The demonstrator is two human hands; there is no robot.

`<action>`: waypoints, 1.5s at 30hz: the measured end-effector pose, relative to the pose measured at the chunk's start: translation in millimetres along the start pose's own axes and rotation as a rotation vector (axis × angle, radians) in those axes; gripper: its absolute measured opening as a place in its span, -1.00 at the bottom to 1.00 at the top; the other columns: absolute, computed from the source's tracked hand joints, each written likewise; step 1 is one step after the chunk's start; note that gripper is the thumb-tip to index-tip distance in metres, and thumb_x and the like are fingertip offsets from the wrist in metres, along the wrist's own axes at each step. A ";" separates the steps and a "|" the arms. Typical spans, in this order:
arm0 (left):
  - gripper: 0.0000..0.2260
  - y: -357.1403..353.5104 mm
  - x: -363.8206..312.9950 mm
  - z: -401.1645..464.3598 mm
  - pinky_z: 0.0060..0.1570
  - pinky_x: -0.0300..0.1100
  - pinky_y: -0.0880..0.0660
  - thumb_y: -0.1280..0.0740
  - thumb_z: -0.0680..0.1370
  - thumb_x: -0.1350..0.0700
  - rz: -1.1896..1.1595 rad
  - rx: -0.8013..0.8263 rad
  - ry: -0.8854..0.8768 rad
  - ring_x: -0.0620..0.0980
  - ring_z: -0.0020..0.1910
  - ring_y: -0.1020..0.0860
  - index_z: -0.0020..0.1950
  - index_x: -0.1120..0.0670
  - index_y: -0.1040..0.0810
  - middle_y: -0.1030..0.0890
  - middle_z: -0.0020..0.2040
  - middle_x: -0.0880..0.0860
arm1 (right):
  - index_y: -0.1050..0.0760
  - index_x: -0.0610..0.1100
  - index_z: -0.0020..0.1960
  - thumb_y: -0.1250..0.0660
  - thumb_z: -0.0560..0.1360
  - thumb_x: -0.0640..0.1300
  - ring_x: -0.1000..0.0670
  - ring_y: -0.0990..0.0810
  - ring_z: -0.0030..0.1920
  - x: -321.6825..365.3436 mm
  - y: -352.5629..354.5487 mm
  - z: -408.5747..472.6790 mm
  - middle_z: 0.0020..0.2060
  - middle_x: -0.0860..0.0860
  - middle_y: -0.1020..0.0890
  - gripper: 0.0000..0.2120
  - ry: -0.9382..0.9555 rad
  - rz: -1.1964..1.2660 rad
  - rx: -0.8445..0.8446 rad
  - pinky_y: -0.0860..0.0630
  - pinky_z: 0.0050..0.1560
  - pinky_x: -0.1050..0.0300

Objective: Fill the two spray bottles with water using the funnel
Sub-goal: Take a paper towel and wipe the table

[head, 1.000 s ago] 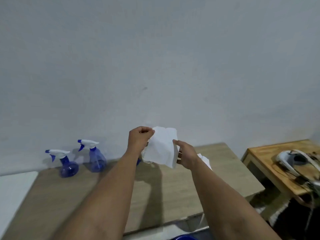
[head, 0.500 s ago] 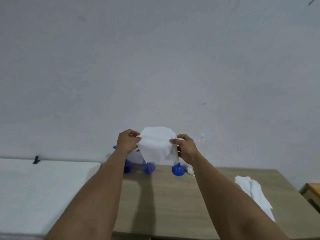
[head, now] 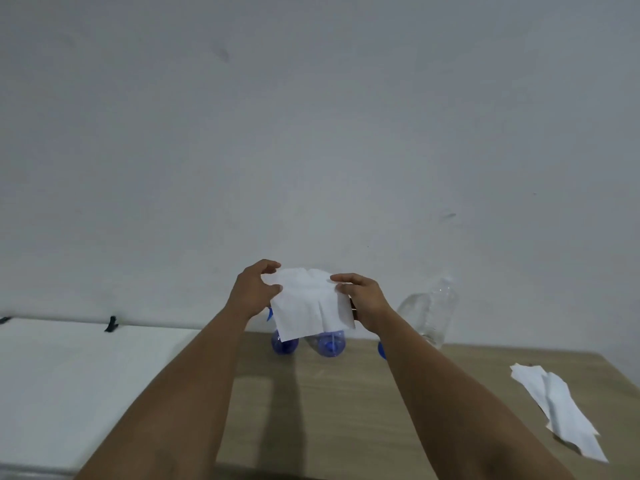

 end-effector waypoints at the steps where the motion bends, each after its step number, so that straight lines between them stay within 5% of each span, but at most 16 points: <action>1: -0.63 4.2 -0.5 0.7 -0.11 -0.01 -0.69 -0.47 0.49 0.23 0.039 -0.010 -0.027 0.00 0.00 -0.64 0.24 -0.08 -0.59 -0.58 0.20 -0.09 | -0.72 -0.10 0.11 -0.36 0.59 -0.29 -0.11 -0.62 -0.07 -1.8 -2.2 0.2 -0.02 -0.09 -0.69 -0.79 -0.003 -0.024 0.012 -0.62 -0.09 -0.02; 5: -0.79 13.3 0.0 3.7 0.05 -0.18 -0.57 -0.41 0.53 0.22 0.154 -0.048 -0.102 -0.17 -0.08 -0.62 0.03 -0.09 -0.67 -0.65 0.05 -0.17 | -0.70 -0.14 0.17 -0.49 0.51 -0.28 -0.15 -0.65 0.07 -9.4 -10.3 2.8 0.14 -0.16 -0.70 -0.75 -0.016 -0.130 0.059 -0.64 0.17 -0.19; 11: -0.69 3.6 4.6 -1.3 -0.12 -0.37 -0.44 -0.40 0.45 0.30 0.211 0.086 -0.096 -0.21 -0.03 -0.56 0.09 -0.02 -0.64 -0.64 0.01 -0.14 | -0.71 -0.23 0.03 -0.53 0.47 -0.36 -0.12 -0.71 -0.06 -8.1 -11.6 1.4 -0.02 -0.17 -0.73 -0.84 0.005 -0.244 0.031 -0.72 0.04 -0.08; 15: -0.61 -15.5 11.4 -9.4 -0.08 -0.20 -0.55 -0.41 0.43 0.27 0.491 0.220 -0.165 -0.03 -0.01 -0.59 0.20 -0.04 -0.56 -0.61 0.06 -0.07 | -0.70 -0.33 0.02 -0.55 0.48 -0.30 -0.13 -0.73 -0.10 -13.5 -8.8 3.0 -0.04 -0.22 -0.74 -0.86 0.012 -0.258 0.023 -0.73 -0.01 -0.06; 18: -0.70 -21.0 16.8 -11.8 -0.09 -0.12 -0.55 -0.33 0.46 0.30 0.615 0.183 -0.194 0.01 -0.05 -0.57 0.08 -0.04 -0.54 -0.65 0.03 -0.01 | -0.67 -0.37 0.01 -0.55 0.49 -0.27 -0.13 -0.74 -0.14 -18.8 -7.1 1.8 -0.09 -0.21 -0.73 -0.82 0.002 -0.233 0.022 -0.73 -0.07 -0.05; 26: -0.70 -8.9 25.6 -14.0 -0.07 -0.17 -0.53 -0.43 0.42 0.31 0.201 0.001 -0.032 0.00 -0.09 -0.60 0.09 0.03 -0.61 -0.62 -0.03 -0.04 | -0.64 -0.42 0.06 -0.54 0.51 -0.26 -0.16 -0.75 -0.08 -27.1 3.8 -3.3 0.02 -0.28 -0.73 -0.76 -0.016 -0.190 0.030 -0.73 -0.05 -0.06; 31: -0.81 -7.7 30.1 -15.2 -0.10 -0.18 -0.56 -0.39 0.47 0.28 0.085 0.020 0.047 0.03 -0.15 -0.66 -0.15 0.01 -0.72 -0.71 -0.18 -0.02 | -0.68 -0.32 0.01 -0.55 0.50 -0.21 -0.18 -0.74 0.07 -37.5 7.0 -8.6 0.02 -0.17 -0.76 -0.82 -0.043 -0.210 0.043 -0.72 0.02 -0.08; 39: -0.86 -14.0 83.0 -22.5 -0.09 -0.07 -0.64 -0.33 0.55 0.25 -0.251 0.065 0.326 0.12 -0.02 -0.66 -0.01 0.10 -0.69 -0.68 0.03 0.10 | -0.63 -0.16 -0.01 -0.47 0.57 -0.12 -0.10 -0.65 -0.05 -67.7 -8.2 -12.4 -0.02 -0.09 -0.69 -0.90 -0.158 -0.182 0.064 -0.62 -0.06 0.01; 45: -0.86 -16.7 139.6 -27.1 -0.24 -0.18 -0.56 -0.32 0.56 0.24 -0.150 0.013 0.401 -0.01 -0.14 -0.61 0.04 0.11 -0.66 -0.65 -0.02 0.04 | -0.67 -0.19 0.11 -0.48 0.56 -0.11 -0.08 -0.65 -0.08 -119.3 -24.2 4.4 -0.02 -0.10 -0.67 -0.82 -0.244 -0.182 -0.052 -0.66 -0.19 0.06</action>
Point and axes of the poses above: each hand's wrist, its own z-axis towards the middle knuckle, its own y-axis out of the back of the hand, x = y × z, the point moved 10 cm from there along z, towards the middle knuckle
